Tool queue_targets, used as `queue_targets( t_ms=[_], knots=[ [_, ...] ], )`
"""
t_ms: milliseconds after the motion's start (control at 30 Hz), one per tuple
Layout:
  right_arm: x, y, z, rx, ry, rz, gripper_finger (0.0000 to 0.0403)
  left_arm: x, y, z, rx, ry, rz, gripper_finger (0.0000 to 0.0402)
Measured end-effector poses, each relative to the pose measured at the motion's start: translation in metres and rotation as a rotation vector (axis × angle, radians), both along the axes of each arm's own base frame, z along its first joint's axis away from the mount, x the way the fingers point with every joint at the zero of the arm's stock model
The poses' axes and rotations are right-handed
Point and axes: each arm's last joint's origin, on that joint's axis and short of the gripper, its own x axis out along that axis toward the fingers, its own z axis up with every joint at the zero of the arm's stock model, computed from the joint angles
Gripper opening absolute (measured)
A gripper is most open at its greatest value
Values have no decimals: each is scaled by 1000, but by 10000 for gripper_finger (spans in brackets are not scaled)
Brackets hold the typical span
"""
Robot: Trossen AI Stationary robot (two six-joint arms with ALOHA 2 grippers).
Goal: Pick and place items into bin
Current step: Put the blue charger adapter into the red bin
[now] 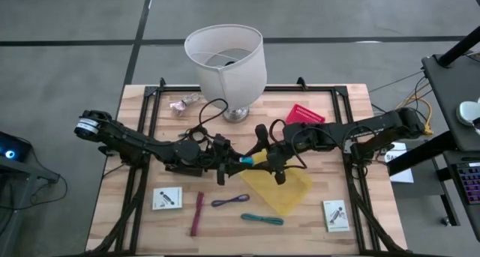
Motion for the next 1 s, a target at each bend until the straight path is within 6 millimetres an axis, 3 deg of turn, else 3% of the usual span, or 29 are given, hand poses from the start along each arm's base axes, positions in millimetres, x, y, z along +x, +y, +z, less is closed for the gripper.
queue_targets(
  t_ms=[100,267,567,800,1000],
  knots=[
    [0,2,2,-12,-11,5,143,0,0,1,-11,-9,-5,133],
    [-1,2,2,-2,-3,0,143,0,0,1,0,-6,-4,156],
    [-12,-6,-13,27,220,-78,140,0,2,-4,25,48,16,204],
    [-28,-26,-35,23,484,-274,139,-1,2,-9,36,98,0,207],
    [-49,-61,-64,115,658,-479,139,-1,2,-11,40,109,-16,208]
  ],
)
